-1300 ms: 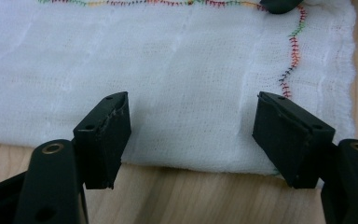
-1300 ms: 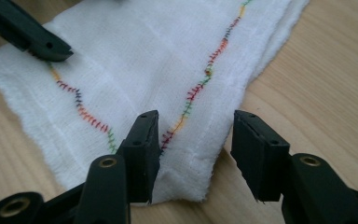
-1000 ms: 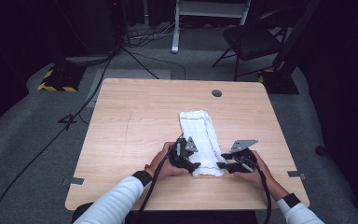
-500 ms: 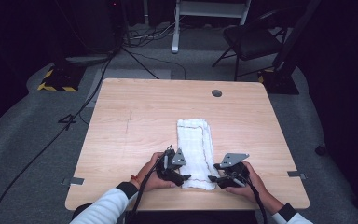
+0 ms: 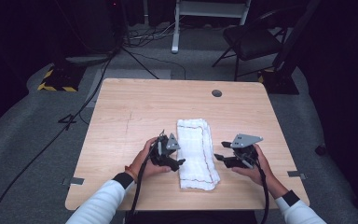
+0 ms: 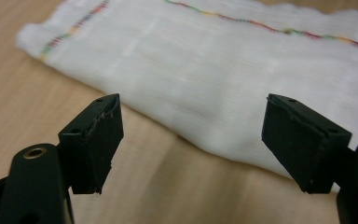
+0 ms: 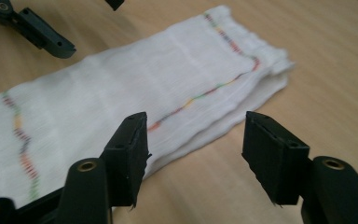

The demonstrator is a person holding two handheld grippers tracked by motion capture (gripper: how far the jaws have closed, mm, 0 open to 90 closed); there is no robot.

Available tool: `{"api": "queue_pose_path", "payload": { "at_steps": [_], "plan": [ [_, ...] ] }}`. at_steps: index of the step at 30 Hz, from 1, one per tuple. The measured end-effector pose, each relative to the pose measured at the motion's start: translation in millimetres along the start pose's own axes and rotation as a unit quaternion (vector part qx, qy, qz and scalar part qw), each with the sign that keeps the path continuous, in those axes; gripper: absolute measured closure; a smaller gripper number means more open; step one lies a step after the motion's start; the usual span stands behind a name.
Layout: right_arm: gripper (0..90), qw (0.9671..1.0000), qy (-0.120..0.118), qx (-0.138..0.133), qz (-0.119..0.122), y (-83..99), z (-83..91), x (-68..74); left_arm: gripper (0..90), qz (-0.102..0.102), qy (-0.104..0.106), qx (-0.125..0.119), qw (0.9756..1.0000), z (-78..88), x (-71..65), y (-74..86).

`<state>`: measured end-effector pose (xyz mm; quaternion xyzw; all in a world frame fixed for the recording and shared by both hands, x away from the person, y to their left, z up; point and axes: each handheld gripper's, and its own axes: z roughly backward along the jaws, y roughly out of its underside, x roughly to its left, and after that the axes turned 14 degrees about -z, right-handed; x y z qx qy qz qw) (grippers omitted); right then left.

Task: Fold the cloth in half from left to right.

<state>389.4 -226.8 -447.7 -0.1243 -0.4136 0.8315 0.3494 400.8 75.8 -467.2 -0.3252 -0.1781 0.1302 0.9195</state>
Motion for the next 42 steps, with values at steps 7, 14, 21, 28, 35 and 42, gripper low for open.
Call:
{"api": "queue_pose_path", "payload": {
  "at_steps": [7,14,21,28,35,42],
  "plan": [
    [43.7,0.9993,0.034,-0.009,-0.015,-23.8,-23.8,-32.6,22.0,0.029,-0.04,0.002,0.9988,-11.7,41.6,-5.5],
    [50.4,0.997,0.065,0.029,-0.029,-38.8,-63.1,-51.8,27.9,0.059,-0.059,0.014,0.9964,-34.4,67.3,-14.2],
    [51.4,0.9964,0.068,0.028,-0.042,-54.6,-86.7,-58.4,28.4,0.088,-0.068,0.031,0.9932,-61.5,83.7,-16.4],
    [50.3,0.9949,0.072,0.048,-0.052,-61.9,-115.2,-59.4,24.5,0.117,-0.053,0.035,0.9911,-78.5,92.5,-12.5],
    [46.7,0.9919,0.058,0.067,-0.09,-59.3,-129.5,-71.0,20.9,0.131,-0.03,0.025,0.9906,-80.7,99.9,-7.2],
    [62.8,0.9901,0.015,0.091,-0.105,-64.5,-131.7,-77.5,43.9,0.102,0.014,0.018,0.9945,-80.0,102.8,-13.3]
  ]
}}
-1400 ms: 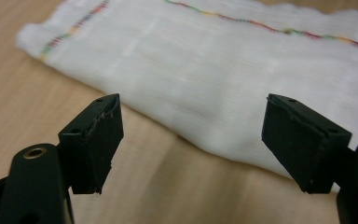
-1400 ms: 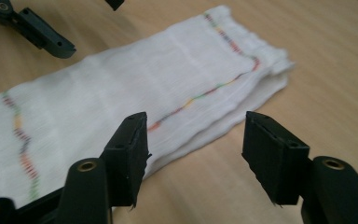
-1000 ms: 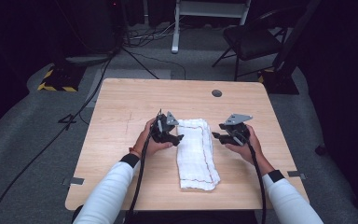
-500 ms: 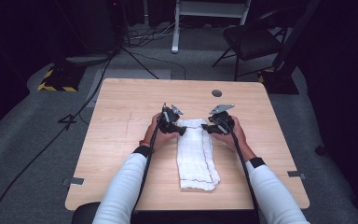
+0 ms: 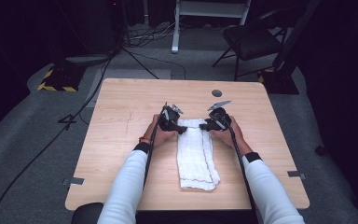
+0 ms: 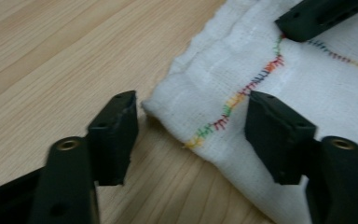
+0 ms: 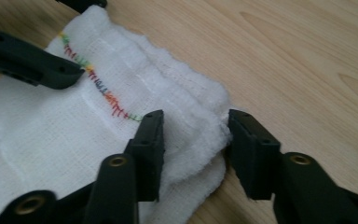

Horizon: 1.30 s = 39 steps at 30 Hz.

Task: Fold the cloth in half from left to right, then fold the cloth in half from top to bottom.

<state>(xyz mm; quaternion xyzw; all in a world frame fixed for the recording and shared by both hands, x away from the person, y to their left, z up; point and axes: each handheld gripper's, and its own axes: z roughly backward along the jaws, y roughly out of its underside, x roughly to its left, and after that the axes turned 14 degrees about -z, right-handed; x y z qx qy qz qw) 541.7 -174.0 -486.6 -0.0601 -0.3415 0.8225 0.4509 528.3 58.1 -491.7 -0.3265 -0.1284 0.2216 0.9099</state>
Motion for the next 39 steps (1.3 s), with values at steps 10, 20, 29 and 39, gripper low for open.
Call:
{"api": "queue_pose_path", "payload": {
  "at_steps": [10,20,29,39],
  "plan": [
    [83.4,0.9998,0.008,-0.004,0.019,2.0,2.0,9.4,78.7,0.014,0.021,-0.008,0.9997,-2.3,2.7,-4.6],
    [84.6,0.9977,0.04,-0.044,0.032,0.6,13.4,8.0,81.3,-0.001,-0.019,0.001,0.9998,-9.0,0.8,-20.6],
    [85.0,0.994,0.064,-0.079,0.042,-7.8,26.0,1.9,81.8,-0.031,-0.04,0.0,0.9987,-5.9,6.4,-44.9],
    [85.1,0.9893,0.078,-0.114,0.046,-21.0,47.0,-4.4,81.9,-0.049,-0.066,-0.027,0.9963,7.9,7.5,-68.3]
  ]
}}
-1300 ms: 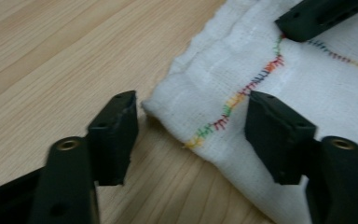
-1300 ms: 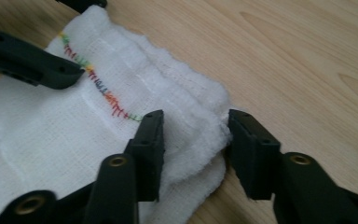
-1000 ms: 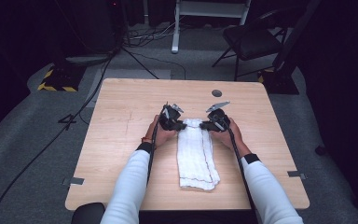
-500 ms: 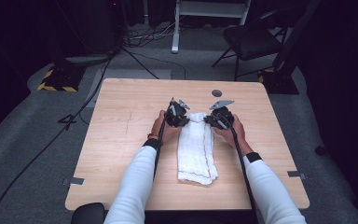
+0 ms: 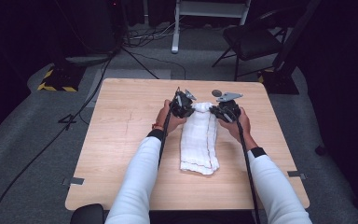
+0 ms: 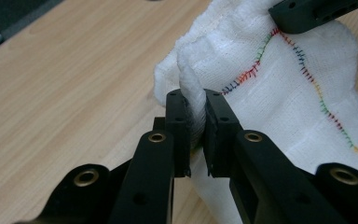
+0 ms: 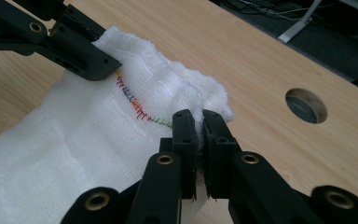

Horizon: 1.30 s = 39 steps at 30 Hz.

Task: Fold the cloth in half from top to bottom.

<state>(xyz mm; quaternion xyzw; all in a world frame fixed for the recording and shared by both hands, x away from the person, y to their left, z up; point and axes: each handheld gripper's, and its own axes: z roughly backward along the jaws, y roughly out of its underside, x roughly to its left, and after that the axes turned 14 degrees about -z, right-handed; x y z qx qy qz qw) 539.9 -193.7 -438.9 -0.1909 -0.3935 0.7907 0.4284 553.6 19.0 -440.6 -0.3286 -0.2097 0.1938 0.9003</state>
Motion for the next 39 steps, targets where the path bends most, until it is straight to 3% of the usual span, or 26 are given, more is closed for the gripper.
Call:
{"api": "queue_pose_path", "payload": {
  "at_steps": [6,10,14,19,26,32,39],
  "plan": [
    [85.1,0.9999,0.005,-0.015,0.004,-8.1,6.6,-1.7,81.9,0.004,-0.006,-0.018,0.9998,7.1,4.0,-6.0],
    [85.2,0.9998,0.004,-0.015,0.008,-11.6,9.9,-2.5,81.9,-0.007,-0.007,-0.014,0.9999,8.0,3.4,-8.6],
    [85.1,0.9998,0.004,-0.02,0.009,-14.7,15.8,-2.2,81.9,-0.004,-0.005,-0.024,0.9997,15.4,3.4,-11.5],
    [85.2,0.9996,-0.002,-0.026,0.01,-16.8,24.7,1.1,81.8,-0.016,-0.004,-0.031,0.9994,25.9,-0.3,-11.6],
    [85.1,0.9994,-0.007,-0.026,0.022,-14.4,32.0,10.3,81.6,-0.027,0.013,-0.041,0.9987,36.3,-7.8,-5.4],
    [85.2,0.9989,-0.025,-0.026,0.03,-6.7,37.3,17.5,81.6,-0.026,0.033,-0.054,0.9977,39.2,-13.4,6.8],
    [85.2,0.998,-0.05,-0.028,0.027,5.3,41.9,20.2,81.0,-0.039,0.047,-0.072,0.9956,44.8,-25.9,18.5]
  ]
}}
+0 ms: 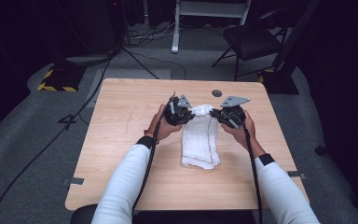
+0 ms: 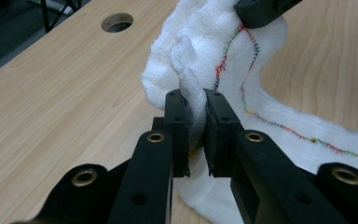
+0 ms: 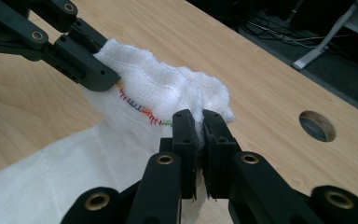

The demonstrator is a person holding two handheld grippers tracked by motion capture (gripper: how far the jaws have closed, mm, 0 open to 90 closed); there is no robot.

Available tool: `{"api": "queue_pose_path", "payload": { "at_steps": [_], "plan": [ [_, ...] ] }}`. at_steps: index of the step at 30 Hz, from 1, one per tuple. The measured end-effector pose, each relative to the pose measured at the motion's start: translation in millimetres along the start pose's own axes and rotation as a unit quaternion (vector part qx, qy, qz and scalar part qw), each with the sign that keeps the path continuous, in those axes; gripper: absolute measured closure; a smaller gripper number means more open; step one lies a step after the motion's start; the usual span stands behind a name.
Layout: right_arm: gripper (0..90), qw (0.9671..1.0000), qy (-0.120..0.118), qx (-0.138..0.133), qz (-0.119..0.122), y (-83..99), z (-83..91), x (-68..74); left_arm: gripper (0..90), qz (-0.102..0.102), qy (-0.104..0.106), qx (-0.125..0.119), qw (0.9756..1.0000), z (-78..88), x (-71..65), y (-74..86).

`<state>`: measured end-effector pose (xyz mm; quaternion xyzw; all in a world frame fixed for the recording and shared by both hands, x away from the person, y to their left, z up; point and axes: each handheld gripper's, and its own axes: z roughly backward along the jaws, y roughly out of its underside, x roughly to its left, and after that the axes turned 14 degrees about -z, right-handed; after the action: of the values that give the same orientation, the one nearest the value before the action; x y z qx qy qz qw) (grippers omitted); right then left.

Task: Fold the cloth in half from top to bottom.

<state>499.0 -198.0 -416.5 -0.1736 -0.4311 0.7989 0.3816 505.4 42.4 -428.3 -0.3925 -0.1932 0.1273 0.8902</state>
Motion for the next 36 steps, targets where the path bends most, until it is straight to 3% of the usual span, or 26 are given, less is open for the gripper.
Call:
{"api": "queue_pose_path", "payload": {
  "at_steps": [4,8,15,28,36],
  "plan": [
    [85.1,0.9998,-0.017,0.005,0.002,8.7,1.3,4.2,80.8,-0.001,0.01,-0.007,0.9999,2.0,-7.6,6.3],
    [85.1,0.9995,-0.029,0.008,0.004,18.0,4.8,6.4,79.4,-0.013,0.01,-0.002,0.9999,3.6,-17.8,10.4],
    [85.1,0.9983,-0.053,0.022,0.009,31.8,12.5,8.6,77.5,-0.034,0.029,0.002,0.999,7.9,-33.8,13.3],
    [85.1,0.9949,-0.087,0.04,0.029,56.5,34.3,25.9,77.9,-0.07,0.062,0.022,0.9954,20.8,-70.6,21.7],
    [84.5,0.9922,-0.106,0.054,0.038,69.3,41.4,37.4,76.7,-0.075,0.078,0.024,0.9938,28.7,-85.3,29.6]
  ]
}}
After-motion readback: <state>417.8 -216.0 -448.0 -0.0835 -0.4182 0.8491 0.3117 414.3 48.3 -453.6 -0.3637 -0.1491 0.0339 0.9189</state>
